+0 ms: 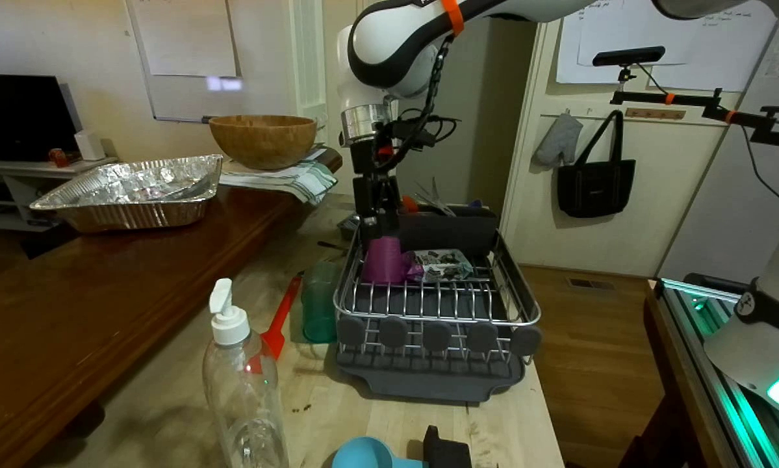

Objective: Put the purple cup on the left side of the counter.

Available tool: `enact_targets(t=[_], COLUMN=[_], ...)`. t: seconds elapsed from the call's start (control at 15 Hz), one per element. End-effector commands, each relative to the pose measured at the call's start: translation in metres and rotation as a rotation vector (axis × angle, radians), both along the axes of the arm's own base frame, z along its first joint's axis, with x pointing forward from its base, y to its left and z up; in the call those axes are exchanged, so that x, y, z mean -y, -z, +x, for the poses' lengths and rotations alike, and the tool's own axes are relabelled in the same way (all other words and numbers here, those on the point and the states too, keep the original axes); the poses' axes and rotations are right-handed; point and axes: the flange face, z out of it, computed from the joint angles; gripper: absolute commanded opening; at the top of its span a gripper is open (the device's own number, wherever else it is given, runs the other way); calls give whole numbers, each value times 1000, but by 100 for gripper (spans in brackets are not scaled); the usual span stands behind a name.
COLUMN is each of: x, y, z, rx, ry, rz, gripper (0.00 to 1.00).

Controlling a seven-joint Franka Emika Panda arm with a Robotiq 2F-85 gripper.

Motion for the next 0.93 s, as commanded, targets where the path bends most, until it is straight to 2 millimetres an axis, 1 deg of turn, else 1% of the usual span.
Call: enact_targets(t=[0.0,0.2,0.33,0.87], x=[15,29,35,38], y=[3,5,11,40], z=[-6,-2,2,3], rx=[-11,6,-8,-75], ry=[52,106,120,124], rz=[-61,-101,-105,-90], gripper=[100,100,100,100])
